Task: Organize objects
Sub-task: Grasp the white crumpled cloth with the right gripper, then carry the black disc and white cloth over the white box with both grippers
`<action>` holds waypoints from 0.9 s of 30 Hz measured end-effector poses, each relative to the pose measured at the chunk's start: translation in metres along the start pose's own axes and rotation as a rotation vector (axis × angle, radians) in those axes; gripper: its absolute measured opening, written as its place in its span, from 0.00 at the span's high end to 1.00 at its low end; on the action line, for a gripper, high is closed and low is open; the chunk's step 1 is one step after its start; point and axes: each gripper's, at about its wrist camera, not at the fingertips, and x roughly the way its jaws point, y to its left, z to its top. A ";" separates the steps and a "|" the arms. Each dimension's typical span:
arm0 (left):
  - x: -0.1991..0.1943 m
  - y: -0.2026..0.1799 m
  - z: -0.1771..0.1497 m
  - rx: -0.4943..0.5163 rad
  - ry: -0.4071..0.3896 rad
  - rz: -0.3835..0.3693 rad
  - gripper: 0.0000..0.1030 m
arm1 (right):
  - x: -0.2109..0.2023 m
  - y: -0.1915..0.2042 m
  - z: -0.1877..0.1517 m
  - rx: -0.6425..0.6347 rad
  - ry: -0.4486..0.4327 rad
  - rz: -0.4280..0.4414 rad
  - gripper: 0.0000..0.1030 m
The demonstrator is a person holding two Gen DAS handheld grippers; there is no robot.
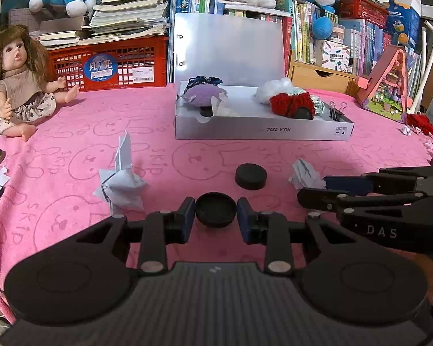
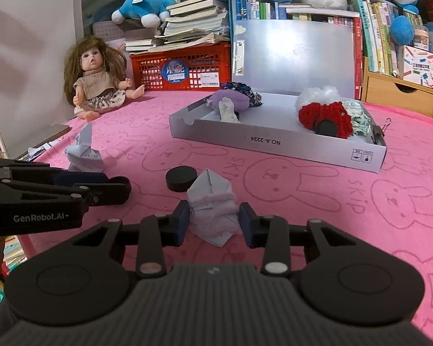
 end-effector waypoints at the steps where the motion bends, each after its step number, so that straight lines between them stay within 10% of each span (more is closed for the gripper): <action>1: 0.000 0.000 0.000 0.001 -0.001 -0.001 0.64 | -0.001 0.000 0.000 0.002 -0.003 -0.003 0.60; 27: 0.002 -0.005 0.012 0.001 -0.030 -0.018 0.64 | -0.026 -0.027 0.005 0.117 -0.055 -0.179 0.60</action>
